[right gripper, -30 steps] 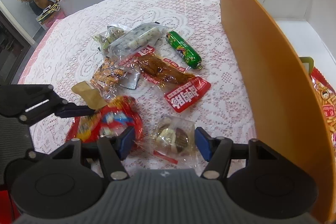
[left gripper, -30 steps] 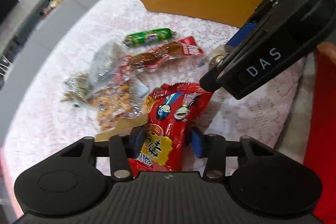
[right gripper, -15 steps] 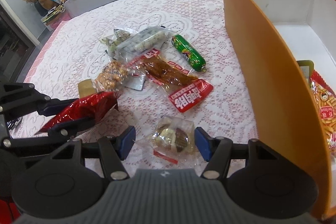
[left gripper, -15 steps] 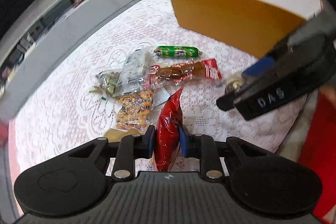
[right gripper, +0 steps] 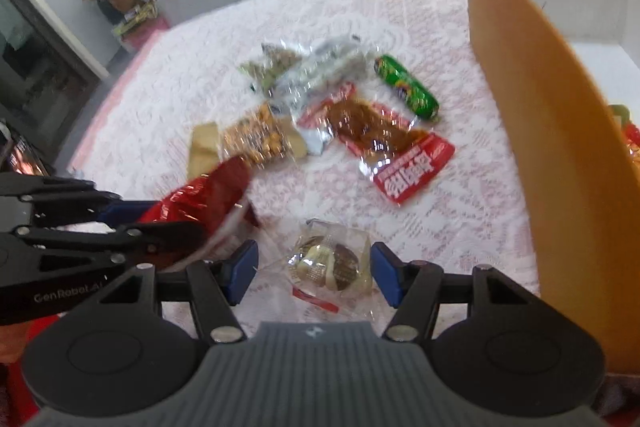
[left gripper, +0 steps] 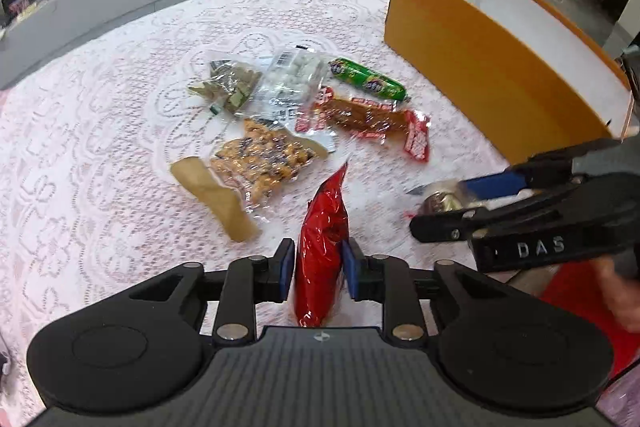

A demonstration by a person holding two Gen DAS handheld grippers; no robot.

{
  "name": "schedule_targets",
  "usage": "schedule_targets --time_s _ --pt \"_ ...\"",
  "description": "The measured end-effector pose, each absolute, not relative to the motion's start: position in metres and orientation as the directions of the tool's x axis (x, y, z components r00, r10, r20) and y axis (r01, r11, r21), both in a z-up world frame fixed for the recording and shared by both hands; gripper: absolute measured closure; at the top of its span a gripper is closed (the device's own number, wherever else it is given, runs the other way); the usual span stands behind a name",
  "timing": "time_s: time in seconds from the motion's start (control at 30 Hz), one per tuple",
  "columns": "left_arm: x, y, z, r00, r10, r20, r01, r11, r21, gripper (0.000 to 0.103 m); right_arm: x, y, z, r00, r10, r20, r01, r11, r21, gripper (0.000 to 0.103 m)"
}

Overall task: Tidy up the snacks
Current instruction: 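Lift the red bag with the left tool while the right tool grasps the clear snack bag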

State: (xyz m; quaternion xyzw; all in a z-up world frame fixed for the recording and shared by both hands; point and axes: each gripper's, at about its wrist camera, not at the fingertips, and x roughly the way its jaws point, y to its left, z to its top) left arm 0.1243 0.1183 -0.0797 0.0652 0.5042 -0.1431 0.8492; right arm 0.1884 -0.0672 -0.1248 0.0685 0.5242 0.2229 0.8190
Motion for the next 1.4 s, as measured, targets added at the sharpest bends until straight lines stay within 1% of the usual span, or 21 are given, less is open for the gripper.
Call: schedule_targets --time_s 0.1,0.13,0.2,0.33,0.47,0.7,0.73,0.77,0.83,0.9,1.0,1.17,1.4 --pt "0.121 0.117 -0.079 0.448 -0.158 -0.88 0.328 0.945 -0.003 0.062 0.191 -0.062 -0.13 0.348 0.405 -0.845 -0.295 0.903 0.312 0.042" --pt "0.12 0.114 -0.079 0.445 -0.153 -0.882 0.345 0.939 0.011 0.057 0.192 -0.062 -0.131 0.343 0.405 -0.848 -0.296 0.903 0.311 0.042" --pt "0.119 0.109 -0.083 0.438 -0.147 -0.887 0.382 0.924 0.035 0.052 0.193 -0.059 -0.134 0.335 0.389 -0.858 -0.301 0.907 0.294 0.042" --pt "0.111 0.097 -0.096 0.412 -0.173 -0.895 0.472 0.88 0.047 0.045 0.189 -0.051 -0.135 0.341 0.357 -0.87 -0.34 0.909 0.24 0.04" --pt "0.106 0.092 -0.11 0.375 -0.183 -0.909 0.507 0.861 0.036 0.043 0.186 -0.048 -0.134 0.353 0.354 -0.866 -0.367 0.904 0.22 0.04" --pt "0.108 0.087 -0.11 0.393 -0.158 -0.906 0.506 0.86 0.07 0.042 0.188 -0.049 -0.131 0.323 0.504 -0.801 -0.384 0.843 0.376 0.042" --pt "0.108 0.087 -0.11 0.4 -0.143 -0.905 0.5 0.862 0.084 0.043 0.189 -0.048 -0.13 0.321 0.519 -0.793 -0.38 0.837 0.394 0.042" --pt "0.107 0.087 -0.11 0.411 -0.127 -0.903 0.491 0.866 0.101 0.045 0.19 -0.047 -0.131 0.32 0.53 -0.786 -0.378 0.832 0.407 0.042" --pt "0.106 0.087 -0.109 0.434 -0.095 -0.896 0.471 0.872 0.135 0.059 0.19 -0.043 -0.131 0.318 0.534 -0.783 -0.383 0.828 0.409 0.042" --pt "0.106 0.087 -0.107 0.449 -0.081 -0.89 0.462 0.873 0.154 0.066 0.189 -0.039 -0.132 0.32 0.517 -0.794 -0.393 0.835 0.385 0.042" --pt "0.103 0.086 -0.105 0.468 -0.077 -0.88 0.467 0.867 0.172 0.072 0.188 -0.036 -0.132 0.323 0.5 -0.803 -0.404 0.84 0.361 0.042" --pt "0.101 0.086 -0.1 0.503 -0.048 -0.863 0.443 0.872 0.21 0.073 0.188 -0.037 -0.133 0.328 0.485 -0.811 -0.402 0.848 0.345 0.042" --pt "0.099 0.089 -0.075 0.538 -0.051 -0.842 0.382 0.905 0.189 0.074 0.178 -0.049 -0.116 0.381 0.466 -0.798 -0.398 0.862 0.313 0.042"
